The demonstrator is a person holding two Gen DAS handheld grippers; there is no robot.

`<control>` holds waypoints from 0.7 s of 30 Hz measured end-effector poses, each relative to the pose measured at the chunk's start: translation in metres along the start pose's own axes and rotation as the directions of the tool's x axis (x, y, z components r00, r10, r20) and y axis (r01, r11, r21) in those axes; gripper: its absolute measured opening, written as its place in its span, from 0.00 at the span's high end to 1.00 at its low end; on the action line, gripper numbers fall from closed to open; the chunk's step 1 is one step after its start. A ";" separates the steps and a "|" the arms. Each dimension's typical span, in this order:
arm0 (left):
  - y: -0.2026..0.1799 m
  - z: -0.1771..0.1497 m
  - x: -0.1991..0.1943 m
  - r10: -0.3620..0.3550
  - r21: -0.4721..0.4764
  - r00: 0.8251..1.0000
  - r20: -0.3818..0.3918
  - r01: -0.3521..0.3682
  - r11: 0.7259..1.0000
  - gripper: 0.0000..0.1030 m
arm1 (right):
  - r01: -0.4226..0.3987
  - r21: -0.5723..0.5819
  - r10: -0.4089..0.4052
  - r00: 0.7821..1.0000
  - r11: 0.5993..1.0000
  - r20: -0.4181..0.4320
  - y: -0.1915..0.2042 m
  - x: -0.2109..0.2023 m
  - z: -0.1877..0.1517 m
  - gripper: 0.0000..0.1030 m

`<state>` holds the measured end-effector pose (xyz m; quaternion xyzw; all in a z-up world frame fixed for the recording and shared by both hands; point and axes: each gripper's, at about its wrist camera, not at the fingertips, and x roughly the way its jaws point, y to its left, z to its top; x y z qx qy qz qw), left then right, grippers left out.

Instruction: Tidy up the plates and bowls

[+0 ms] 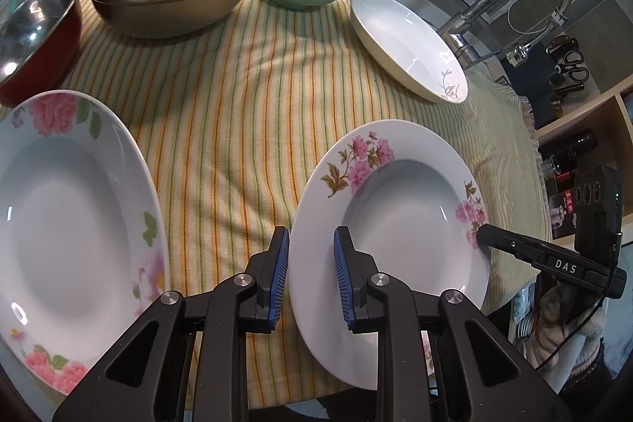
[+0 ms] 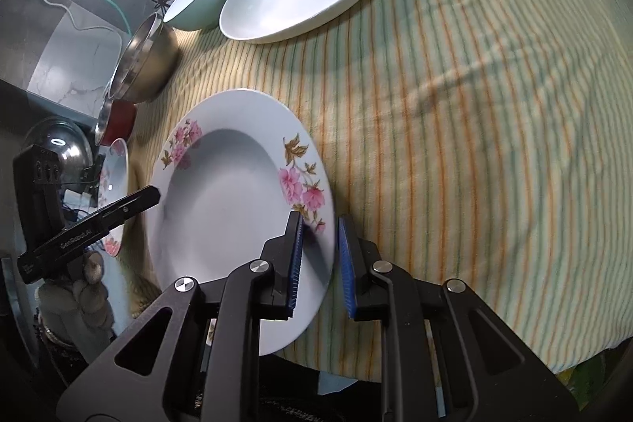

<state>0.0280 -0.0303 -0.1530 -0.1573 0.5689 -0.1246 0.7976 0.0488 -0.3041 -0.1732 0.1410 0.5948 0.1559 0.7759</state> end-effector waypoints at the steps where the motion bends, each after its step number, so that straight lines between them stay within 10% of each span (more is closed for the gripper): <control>1: 0.000 0.000 -0.002 0.000 0.000 1.000 0.004 0.000 1.000 0.80 | 0.012 -0.006 -0.012 1.000 1.000 0.008 0.001 -0.002 0.001 0.81; 6: 0.004 0.000 -0.014 0.004 0.001 0.999 0.034 -0.004 1.000 0.80 | 0.030 -0.009 -0.029 0.997 1.000 0.066 0.003 -0.016 0.006 0.50; 21: 0.045 -0.005 -0.068 0.060 -0.081 0.986 0.158 -0.047 0.996 0.73 | 0.006 -0.134 0.020 0.982 0.991 0.190 0.065 -0.031 0.017 0.34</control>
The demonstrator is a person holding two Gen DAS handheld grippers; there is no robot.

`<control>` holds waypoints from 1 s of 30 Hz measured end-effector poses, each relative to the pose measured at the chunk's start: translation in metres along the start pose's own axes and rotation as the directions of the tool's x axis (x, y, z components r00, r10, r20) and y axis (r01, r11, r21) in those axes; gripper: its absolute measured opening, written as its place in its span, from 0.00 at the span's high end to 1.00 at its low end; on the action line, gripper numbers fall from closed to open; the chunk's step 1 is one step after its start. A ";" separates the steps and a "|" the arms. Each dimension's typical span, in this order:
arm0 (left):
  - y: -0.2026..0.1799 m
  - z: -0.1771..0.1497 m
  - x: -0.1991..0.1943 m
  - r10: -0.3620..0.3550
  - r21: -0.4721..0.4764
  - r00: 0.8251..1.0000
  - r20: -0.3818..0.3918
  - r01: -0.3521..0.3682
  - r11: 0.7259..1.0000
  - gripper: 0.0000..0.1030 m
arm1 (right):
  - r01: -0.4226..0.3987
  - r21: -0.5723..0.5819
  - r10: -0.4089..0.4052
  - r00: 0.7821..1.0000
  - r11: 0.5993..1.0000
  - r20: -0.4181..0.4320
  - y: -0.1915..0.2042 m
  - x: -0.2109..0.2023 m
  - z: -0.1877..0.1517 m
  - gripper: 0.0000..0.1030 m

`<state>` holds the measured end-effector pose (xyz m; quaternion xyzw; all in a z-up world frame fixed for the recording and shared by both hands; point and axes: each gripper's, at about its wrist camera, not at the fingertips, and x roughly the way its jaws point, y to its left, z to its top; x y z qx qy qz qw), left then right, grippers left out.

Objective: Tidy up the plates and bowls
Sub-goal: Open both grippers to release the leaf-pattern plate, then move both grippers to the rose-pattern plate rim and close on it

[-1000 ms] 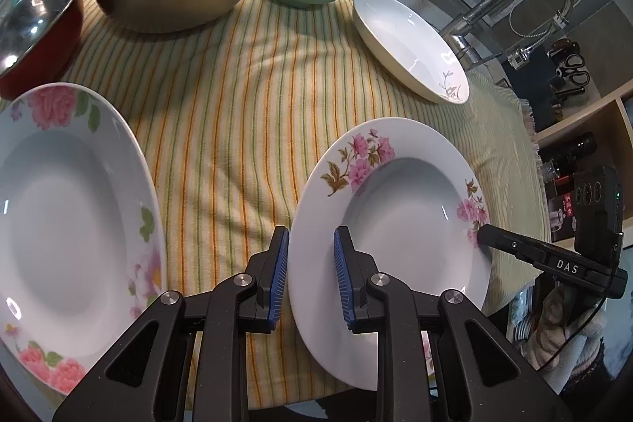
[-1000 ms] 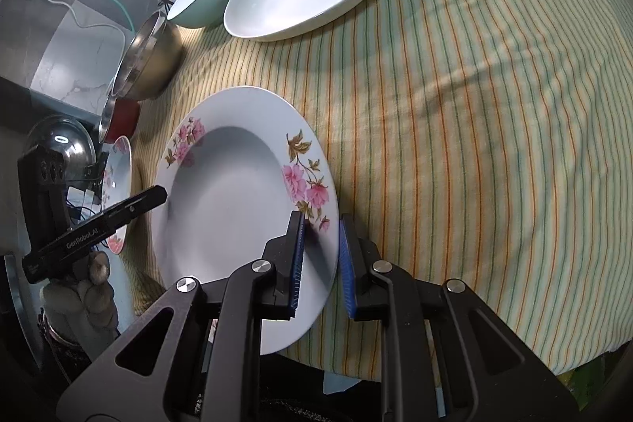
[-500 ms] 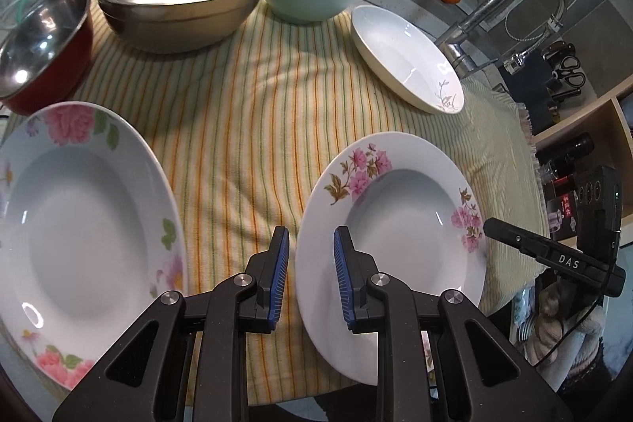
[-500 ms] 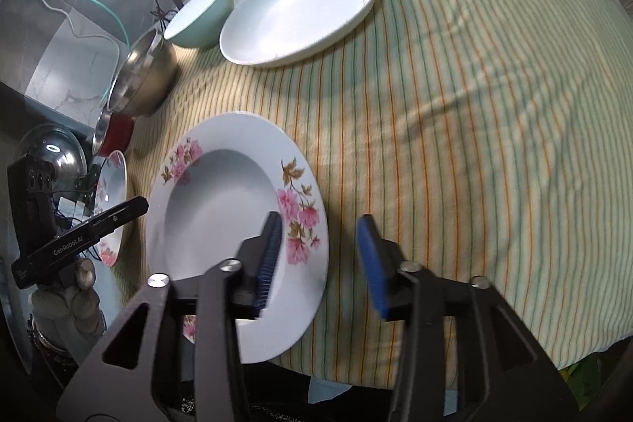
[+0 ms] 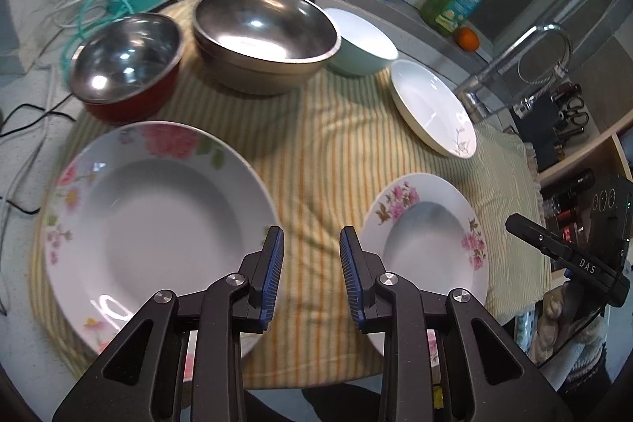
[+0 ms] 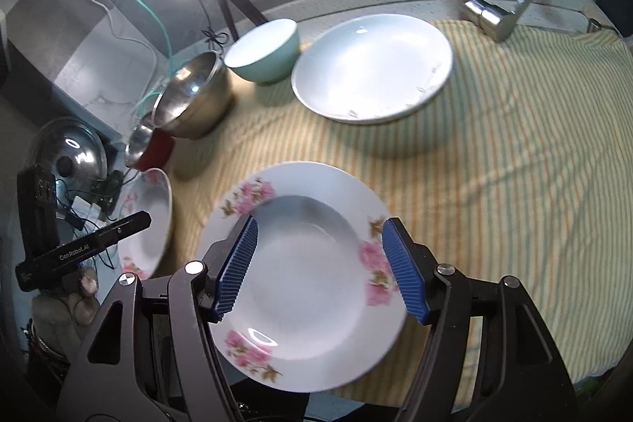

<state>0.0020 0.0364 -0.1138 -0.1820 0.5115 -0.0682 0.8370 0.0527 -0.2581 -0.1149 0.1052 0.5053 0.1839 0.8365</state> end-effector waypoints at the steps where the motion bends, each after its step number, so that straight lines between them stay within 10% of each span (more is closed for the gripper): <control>1: 0.004 0.000 -0.004 0.006 -0.009 1.000 0.010 -0.006 1.000 0.73 | -0.002 -0.012 0.002 1.000 1.000 0.004 0.005 0.001 0.001 0.34; 30: 0.156 -0.021 -0.052 0.165 -0.282 0.983 0.076 -0.137 0.949 0.73 | -0.171 -0.200 0.125 0.967 0.965 -0.222 0.155 0.106 0.000 0.47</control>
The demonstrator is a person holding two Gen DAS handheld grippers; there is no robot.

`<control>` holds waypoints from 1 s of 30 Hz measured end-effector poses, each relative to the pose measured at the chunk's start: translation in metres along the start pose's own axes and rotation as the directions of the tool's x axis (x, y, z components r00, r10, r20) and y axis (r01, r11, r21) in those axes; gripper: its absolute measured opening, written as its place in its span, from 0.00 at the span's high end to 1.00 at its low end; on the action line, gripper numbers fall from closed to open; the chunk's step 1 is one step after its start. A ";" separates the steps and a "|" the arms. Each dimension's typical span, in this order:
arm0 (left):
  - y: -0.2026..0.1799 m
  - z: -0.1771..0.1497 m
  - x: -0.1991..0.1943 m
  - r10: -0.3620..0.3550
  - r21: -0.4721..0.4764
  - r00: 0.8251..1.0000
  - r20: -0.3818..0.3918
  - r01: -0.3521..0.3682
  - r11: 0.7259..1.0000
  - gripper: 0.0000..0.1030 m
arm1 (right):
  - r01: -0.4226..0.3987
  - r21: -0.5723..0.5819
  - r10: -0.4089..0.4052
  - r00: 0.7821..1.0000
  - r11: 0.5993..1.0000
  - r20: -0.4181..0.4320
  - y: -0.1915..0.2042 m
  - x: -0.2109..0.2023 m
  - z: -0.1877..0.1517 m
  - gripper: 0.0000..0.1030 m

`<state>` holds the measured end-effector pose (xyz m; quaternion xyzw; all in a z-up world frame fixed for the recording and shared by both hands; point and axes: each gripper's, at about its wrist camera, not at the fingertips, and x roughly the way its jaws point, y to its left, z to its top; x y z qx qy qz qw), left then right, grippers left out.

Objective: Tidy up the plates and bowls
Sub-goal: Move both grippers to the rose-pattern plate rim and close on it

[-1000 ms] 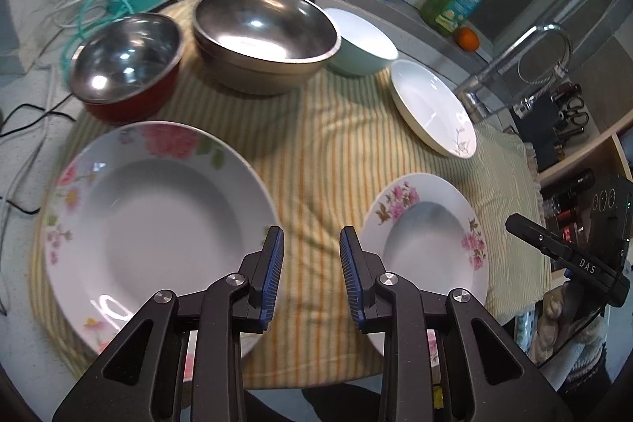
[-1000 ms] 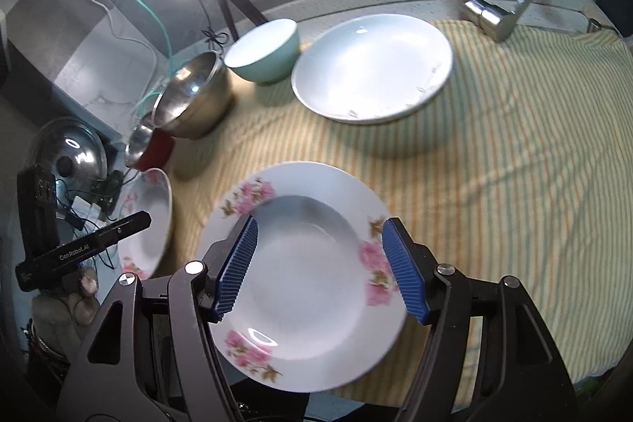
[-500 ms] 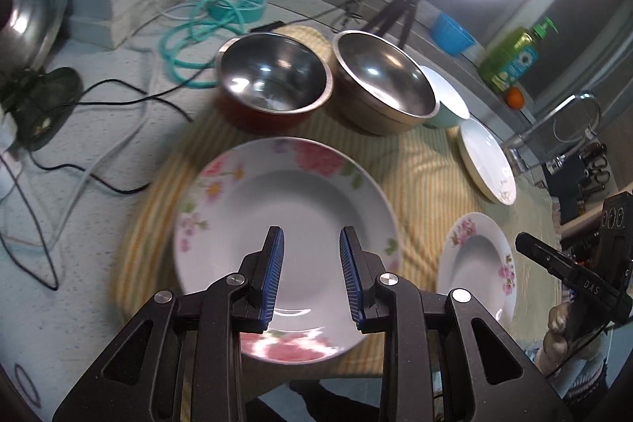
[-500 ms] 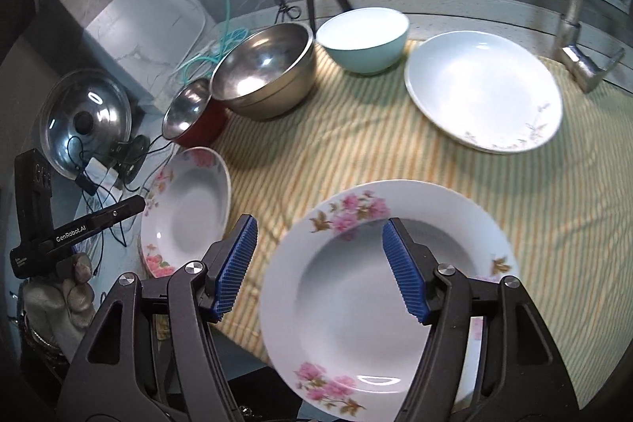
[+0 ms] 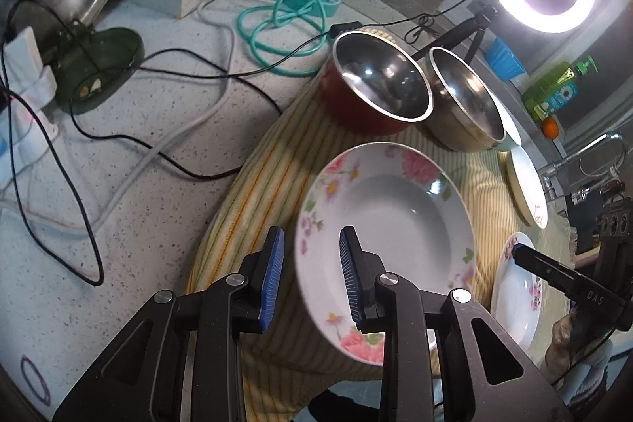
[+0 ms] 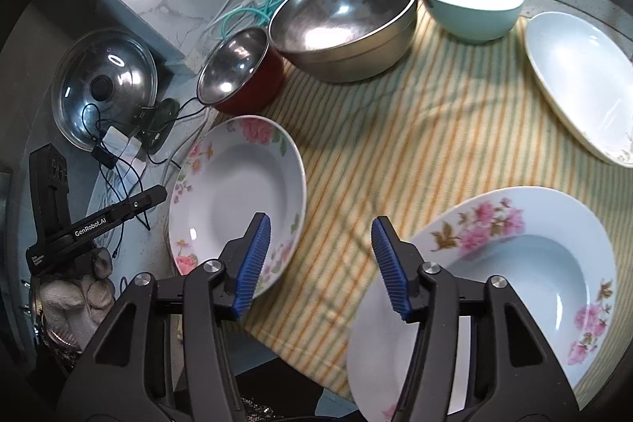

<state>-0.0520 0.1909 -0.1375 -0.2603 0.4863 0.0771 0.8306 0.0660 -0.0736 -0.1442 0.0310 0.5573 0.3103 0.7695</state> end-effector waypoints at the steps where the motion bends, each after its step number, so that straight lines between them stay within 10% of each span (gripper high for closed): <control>1: 0.002 0.001 0.002 -0.002 -0.003 1.000 -0.004 0.002 1.000 0.74 | -0.004 0.004 0.004 1.000 1.000 -0.010 0.001 0.004 0.001 0.49; 30: 0.007 0.008 0.030 -0.089 0.001 0.992 -0.093 0.089 0.996 0.84 | -0.030 0.023 0.033 0.993 0.999 -0.113 0.015 0.056 0.012 0.86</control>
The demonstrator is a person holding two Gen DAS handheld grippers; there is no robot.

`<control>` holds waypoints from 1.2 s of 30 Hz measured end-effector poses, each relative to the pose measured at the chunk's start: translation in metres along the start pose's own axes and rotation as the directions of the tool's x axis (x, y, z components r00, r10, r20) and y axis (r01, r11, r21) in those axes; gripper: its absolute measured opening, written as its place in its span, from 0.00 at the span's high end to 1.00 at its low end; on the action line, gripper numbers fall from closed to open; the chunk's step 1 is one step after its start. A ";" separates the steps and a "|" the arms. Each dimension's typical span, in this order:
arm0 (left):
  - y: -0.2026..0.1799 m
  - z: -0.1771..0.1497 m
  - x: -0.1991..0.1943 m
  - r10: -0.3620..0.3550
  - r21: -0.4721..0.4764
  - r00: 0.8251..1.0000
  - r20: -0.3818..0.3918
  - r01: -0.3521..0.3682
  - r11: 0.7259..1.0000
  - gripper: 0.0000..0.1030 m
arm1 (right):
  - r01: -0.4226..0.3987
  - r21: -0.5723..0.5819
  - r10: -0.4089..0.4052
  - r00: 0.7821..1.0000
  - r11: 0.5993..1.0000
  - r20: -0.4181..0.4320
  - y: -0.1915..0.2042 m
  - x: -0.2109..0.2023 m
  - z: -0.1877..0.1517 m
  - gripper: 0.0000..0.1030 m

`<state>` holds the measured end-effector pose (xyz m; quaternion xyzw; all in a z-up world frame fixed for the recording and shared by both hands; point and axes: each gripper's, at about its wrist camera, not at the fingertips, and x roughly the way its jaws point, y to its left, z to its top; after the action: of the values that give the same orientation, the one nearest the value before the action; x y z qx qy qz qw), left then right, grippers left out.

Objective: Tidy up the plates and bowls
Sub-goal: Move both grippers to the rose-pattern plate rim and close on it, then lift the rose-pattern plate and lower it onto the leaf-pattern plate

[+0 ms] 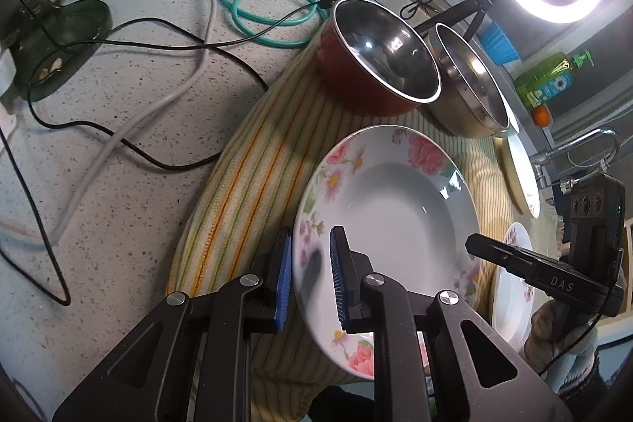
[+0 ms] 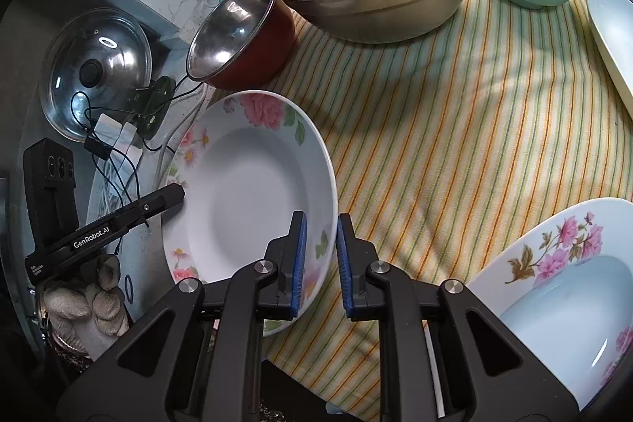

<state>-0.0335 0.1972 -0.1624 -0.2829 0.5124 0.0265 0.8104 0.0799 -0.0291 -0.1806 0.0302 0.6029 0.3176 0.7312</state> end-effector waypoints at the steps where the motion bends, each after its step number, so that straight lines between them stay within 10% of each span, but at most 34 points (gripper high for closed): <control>1: 0.000 0.000 0.000 -0.002 0.000 1.000 -0.002 0.002 1.000 0.84 | 0.001 0.000 -0.001 1.000 1.000 -0.001 0.000 0.000 0.000 0.86; 36: -0.073 0.007 -0.013 -0.083 0.126 0.996 0.008 0.082 0.989 0.84 | -0.015 0.116 0.001 0.993 0.993 0.118 -0.041 -0.084 -0.028 0.86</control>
<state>-0.0095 0.1427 -0.1177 -0.2520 0.4954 -0.0375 0.8305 0.0664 -0.1129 -0.1332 0.0941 0.5762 0.2823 0.7612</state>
